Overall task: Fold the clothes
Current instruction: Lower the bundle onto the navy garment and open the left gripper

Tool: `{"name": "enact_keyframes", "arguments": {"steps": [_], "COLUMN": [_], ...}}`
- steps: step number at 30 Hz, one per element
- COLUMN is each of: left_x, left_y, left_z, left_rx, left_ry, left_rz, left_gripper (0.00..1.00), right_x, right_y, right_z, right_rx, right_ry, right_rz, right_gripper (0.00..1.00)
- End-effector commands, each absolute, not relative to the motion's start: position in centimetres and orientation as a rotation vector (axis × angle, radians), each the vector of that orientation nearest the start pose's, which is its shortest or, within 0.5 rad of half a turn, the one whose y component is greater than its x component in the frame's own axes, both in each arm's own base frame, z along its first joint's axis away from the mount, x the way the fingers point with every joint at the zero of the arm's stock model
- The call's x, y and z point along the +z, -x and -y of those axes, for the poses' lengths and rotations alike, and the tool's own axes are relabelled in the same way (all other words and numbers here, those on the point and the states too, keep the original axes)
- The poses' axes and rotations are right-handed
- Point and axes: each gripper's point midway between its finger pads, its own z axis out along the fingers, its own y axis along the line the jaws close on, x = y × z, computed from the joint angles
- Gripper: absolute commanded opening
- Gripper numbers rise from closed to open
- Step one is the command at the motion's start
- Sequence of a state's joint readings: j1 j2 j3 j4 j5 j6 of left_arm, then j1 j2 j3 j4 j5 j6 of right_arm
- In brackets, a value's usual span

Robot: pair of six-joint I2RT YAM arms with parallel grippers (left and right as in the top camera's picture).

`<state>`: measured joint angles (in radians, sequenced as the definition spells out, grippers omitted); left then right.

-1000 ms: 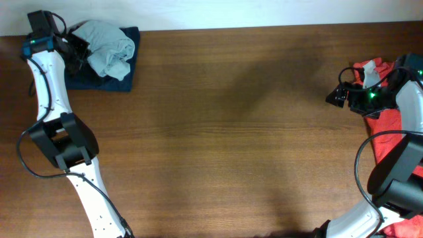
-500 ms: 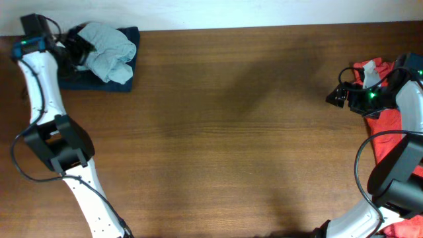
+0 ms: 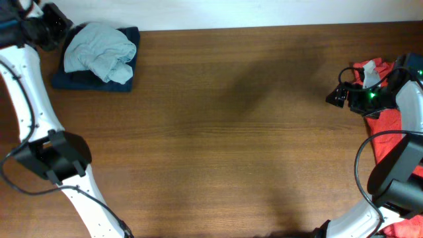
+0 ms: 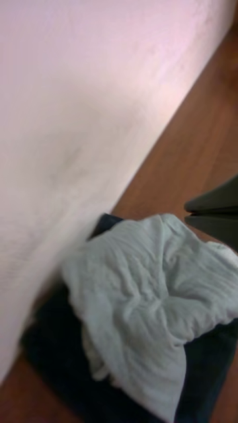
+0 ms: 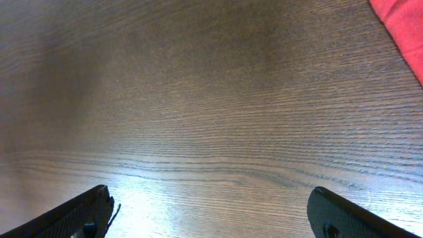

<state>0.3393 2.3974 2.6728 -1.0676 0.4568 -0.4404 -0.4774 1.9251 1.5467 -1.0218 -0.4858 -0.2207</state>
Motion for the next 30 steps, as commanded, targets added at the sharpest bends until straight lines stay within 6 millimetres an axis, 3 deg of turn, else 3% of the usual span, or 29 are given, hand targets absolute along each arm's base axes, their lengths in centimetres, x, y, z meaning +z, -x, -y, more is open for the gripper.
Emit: {"name": "enact_keyframes", "arguments": {"steps": [1,3,4,8,10,12,14,19,20,22,25,30], "left_x": [17.9,14.7,11.6,6.3,4.8,4.6,5.9,14.2,16.8,19.6,20.3,18.3], "left_y": [-59.5,-59.0,-57.8,-56.5,-55.8,-55.4,-55.6,-56.2,-56.5,-57.1,-57.7,-57.4], "left_z": [-12.4,-12.3,-12.9,-13.3,-13.1,-13.1,-13.1,-13.3,-13.2,-13.3,-14.0,-16.8], "left_rx": [-0.654,-0.672,-0.660,-0.621,-0.633,-0.632,-0.631,-0.597,-0.600,-0.593,-0.574,-0.416], "left_ry": [0.650,0.702,0.783,0.838,0.866,0.880,0.864,0.770,0.729,0.681,0.686,0.805], "left_rz": [-2.364,-2.434,-2.512,-2.627,-2.670,-2.683,-2.662,-2.535,-2.481,-2.409,-2.366,-2.381], "left_gripper": [0.00,0.00,0.00,0.00,0.01,0.01,0.01,0.00,0.01,0.04,0.11,0.09], "right_x": [10.9,10.9,10.9,10.9,10.9,10.9,10.9,10.9,10.9,10.9,10.9,10.9], "right_y": [-39.4,-39.4,-39.4,-39.4,-39.4,-39.4,-39.4,-39.4,-39.4,-39.4,-39.4,-39.4], "right_z": [11.5,11.5,11.5,11.5,11.5,11.5,11.5,11.5,11.5,11.5,11.5,11.5], "right_rx": [0.539,0.538,0.538,0.538,0.538,0.538,0.538,0.539,0.538,0.538,0.538,0.538], "right_ry": [-0.280,-0.280,-0.281,-0.281,-0.280,-0.281,-0.280,-0.281,-0.280,-0.280,-0.280,-0.280], "right_rz": [-2.740,-2.740,-2.740,-2.740,-2.740,-2.740,-2.740,-2.740,-2.740,-2.740,-2.740,-2.740], "right_gripper": [0.99,0.99,0.99,0.98,0.99,0.99,0.99,0.99,0.99,0.98,0.99,0.99]}}
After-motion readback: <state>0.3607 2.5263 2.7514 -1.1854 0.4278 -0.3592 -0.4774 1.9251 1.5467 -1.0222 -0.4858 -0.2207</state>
